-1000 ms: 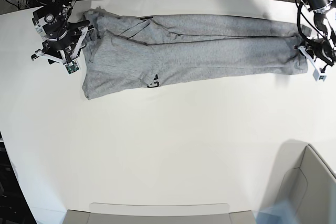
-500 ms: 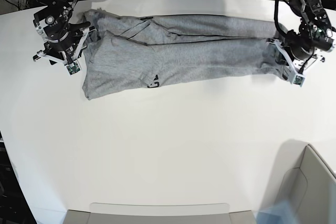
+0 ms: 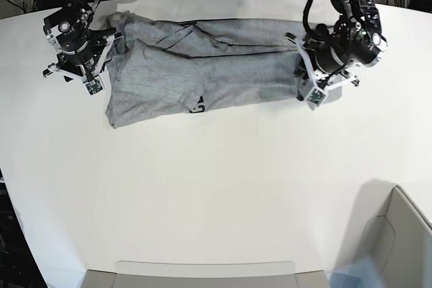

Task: Fold the T-shirt properly
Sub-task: 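Fold the strip end with the left gripper toward the right gripper, then release the left gripper and move the right gripper to the other strip end, then fold the strip end with the right gripper over toward the left gripper, then release the right gripper and lift it away from the folded shirt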

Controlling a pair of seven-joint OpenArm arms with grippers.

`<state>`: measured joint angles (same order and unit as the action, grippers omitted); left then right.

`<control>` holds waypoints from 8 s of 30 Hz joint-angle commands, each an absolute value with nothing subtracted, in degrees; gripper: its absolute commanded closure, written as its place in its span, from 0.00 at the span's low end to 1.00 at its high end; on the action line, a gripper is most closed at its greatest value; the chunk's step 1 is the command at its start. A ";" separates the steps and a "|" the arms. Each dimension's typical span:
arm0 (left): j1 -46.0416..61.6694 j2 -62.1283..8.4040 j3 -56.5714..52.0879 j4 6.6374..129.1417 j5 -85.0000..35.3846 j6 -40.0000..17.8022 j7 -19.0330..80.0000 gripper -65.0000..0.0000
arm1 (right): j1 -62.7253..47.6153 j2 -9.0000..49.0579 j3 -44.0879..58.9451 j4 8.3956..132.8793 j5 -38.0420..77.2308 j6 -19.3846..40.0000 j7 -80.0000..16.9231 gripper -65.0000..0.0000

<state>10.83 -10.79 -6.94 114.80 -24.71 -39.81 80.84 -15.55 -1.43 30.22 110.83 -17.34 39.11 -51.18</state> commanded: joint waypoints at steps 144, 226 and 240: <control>13.58 -9.10 5.05 105.80 -43.74 -26.33 80.00 1.00 | -2.42 3.12 26.86 71.52 36.97 40.00 -79.96 1.00; 19.74 -18.95 -13.14 113.19 -58.24 -26.42 80.00 1.00 | 6.64 8.13 -36.00 103.43 24.57 -17.10 -66.95 0.96; 20.00 -18.86 -13.14 113.19 -58.24 -26.42 80.00 1.00 | 9.45 7.43 -36.62 104.66 19.82 -21.93 -69.93 0.42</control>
<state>20.01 -18.39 -13.06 112.29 -57.06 -26.74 80.58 8.16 8.01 -36.60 103.15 19.44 -21.28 -70.11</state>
